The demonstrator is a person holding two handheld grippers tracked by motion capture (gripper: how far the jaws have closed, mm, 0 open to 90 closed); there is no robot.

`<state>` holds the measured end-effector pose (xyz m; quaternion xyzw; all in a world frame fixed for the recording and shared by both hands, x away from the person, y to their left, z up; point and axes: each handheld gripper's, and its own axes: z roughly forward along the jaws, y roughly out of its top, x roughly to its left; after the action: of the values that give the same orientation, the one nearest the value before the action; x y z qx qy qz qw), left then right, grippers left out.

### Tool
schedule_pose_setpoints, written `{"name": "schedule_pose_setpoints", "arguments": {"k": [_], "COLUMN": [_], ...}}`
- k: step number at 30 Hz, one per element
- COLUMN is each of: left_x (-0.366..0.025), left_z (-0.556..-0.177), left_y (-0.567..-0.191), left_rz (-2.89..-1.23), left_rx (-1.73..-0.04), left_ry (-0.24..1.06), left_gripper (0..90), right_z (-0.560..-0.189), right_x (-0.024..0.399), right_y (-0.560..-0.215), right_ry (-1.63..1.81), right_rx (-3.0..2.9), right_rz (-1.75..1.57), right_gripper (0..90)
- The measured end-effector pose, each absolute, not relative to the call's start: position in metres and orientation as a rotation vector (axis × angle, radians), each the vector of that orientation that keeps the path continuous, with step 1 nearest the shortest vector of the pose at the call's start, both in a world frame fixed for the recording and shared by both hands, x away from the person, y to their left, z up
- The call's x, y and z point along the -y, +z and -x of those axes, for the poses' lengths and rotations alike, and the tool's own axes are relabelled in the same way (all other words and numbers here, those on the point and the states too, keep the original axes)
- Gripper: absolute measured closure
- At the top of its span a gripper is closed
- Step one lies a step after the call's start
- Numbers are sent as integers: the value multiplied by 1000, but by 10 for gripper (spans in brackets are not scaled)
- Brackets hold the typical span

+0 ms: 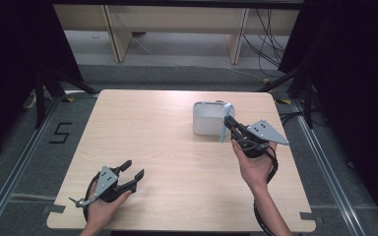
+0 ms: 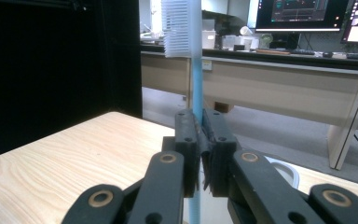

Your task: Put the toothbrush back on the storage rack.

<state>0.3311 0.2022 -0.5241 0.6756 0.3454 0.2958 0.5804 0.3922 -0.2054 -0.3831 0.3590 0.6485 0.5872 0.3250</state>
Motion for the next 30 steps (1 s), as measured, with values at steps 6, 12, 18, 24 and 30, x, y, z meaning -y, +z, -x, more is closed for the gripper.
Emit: {"name": "schedule_pose_setpoints", "arguments": {"k": [6,12,18,24,30], "left_x": [-202,-202,-202,-202,-202], "left_z": [-331,-332,-331,-331,-331], "left_y": [-524,-524,-524,-524,-524], "left_rz": [-1581,-1579,-1578,-1578,-1581], "left_rx": [-806,-803,-810,-810,-805], "left_ry": [691,691,689,688,690], "left_gripper": [395,394,394,393,393], "right_z": [-394,-397,-400,-402,-404], "right_x": [207,209,212,213,214], "right_y": [-381,-378,-376,-374,-371], "right_ry": [1549,1554,1539,1547,1544], "right_rx": [-1692,-1679,-1664,-1664,-1651], "right_rz": [-969,-959,-954,-961,-958], "right_gripper": [861,861,861,861,861]}}
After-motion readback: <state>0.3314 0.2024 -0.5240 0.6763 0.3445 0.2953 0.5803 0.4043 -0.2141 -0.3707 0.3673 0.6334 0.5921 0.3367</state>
